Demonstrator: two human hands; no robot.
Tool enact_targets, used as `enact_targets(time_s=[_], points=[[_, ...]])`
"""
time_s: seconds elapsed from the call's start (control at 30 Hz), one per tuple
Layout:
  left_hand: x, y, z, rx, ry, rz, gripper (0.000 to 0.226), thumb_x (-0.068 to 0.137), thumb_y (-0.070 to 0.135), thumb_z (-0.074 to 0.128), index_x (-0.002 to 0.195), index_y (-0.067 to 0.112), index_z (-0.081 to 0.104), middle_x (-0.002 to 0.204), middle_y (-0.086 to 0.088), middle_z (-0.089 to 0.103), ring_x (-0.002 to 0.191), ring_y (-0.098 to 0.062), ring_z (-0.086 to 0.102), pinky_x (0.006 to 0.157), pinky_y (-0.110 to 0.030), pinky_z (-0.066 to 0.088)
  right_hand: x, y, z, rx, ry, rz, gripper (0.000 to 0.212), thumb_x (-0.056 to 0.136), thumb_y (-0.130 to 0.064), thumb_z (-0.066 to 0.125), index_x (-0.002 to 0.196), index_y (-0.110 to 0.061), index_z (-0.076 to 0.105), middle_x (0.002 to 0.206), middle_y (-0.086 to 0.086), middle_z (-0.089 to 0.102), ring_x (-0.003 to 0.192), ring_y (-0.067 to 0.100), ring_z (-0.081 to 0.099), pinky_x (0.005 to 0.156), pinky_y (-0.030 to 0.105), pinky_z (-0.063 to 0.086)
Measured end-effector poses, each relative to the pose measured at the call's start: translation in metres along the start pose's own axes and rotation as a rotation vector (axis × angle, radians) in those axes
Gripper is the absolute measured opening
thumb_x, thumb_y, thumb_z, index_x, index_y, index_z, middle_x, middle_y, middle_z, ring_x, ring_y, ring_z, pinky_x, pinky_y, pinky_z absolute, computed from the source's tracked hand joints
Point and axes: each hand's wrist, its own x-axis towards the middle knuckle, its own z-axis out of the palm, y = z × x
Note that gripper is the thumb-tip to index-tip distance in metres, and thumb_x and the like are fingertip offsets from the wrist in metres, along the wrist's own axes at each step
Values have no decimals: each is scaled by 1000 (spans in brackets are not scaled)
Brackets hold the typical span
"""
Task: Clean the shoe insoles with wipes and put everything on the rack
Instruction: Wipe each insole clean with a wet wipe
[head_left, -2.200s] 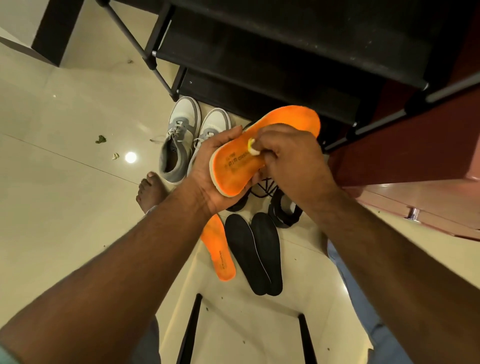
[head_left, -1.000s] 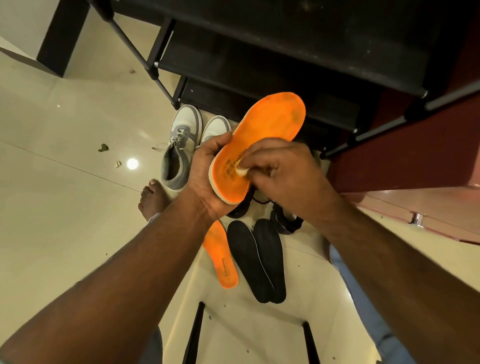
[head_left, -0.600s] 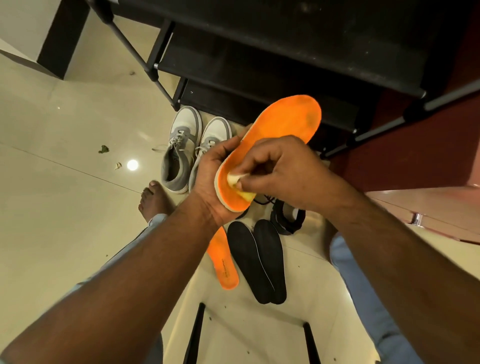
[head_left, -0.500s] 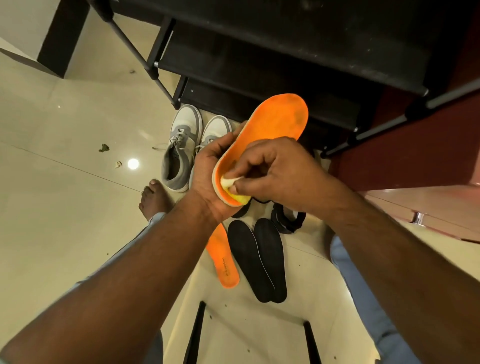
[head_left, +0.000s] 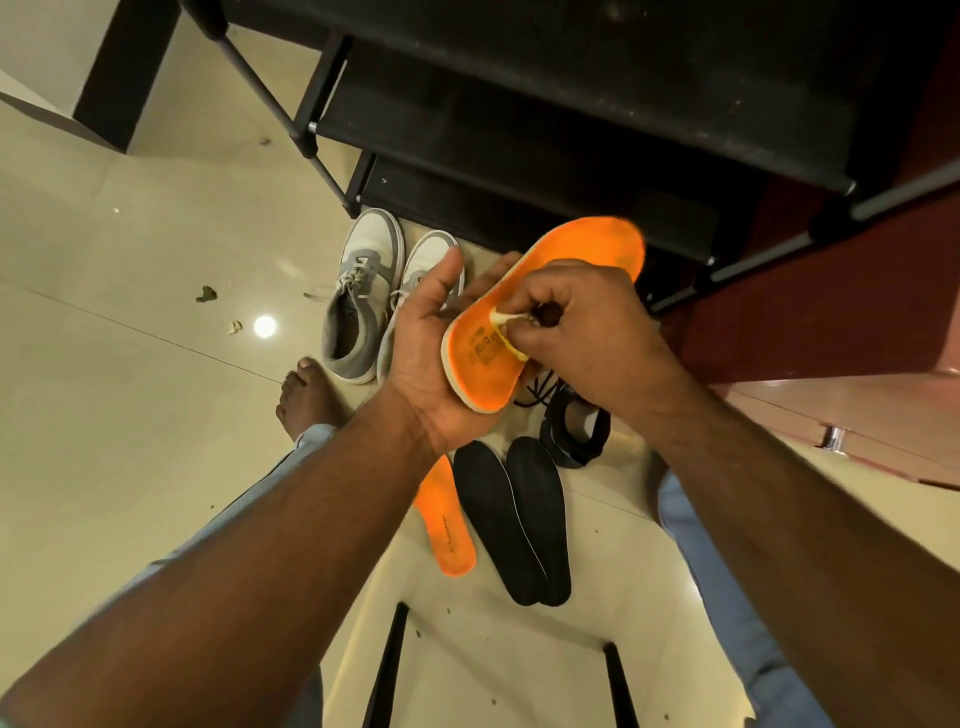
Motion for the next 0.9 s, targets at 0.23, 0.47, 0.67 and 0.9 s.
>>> enact_targets(time_s=[0.23, 0.47, 0.67, 0.9], points=[[1, 4, -10, -194, -110, -21, 74, 91, 74, 37, 107, 6, 60, 88, -15, 70, 92, -31, 70, 85, -45, 58, -14, -23, 13, 247, -83, -228, 15, 76, -5, 71, 91, -8, 74, 90, 5, 69, 84, 9, 63, 75, 20, 53], [-1, 1, -6, -97, -67, -24, 78, 87, 79, 33, 98, 7, 64, 93, -13, 71, 101, -30, 68, 94, -46, 54, -13, -20, 13, 243, 46, -179, 15, 77, -5, 72, 91, -9, 73, 92, 3, 70, 87, 6, 63, 78, 12, 49], [0, 2, 3, -38, 102, 4, 50, 99, 60, 33, 120, 19, 54, 79, -5, 70, 74, -21, 72, 60, -34, 60, -12, -23, 17, 281, 27, -200, 12, 75, -6, 72, 87, -8, 74, 85, 0, 69, 85, 5, 64, 78, 18, 51], [-1, 11, -3, -18, 127, 64, 63, 93, 69, 35, 110, 16, 65, 104, -12, 72, 93, -30, 70, 79, -43, 58, -8, -22, -1, 146, -277, -103, 9, 77, -4, 73, 82, -11, 74, 70, -18, 63, 69, -7, 60, 61, 6, 44]])
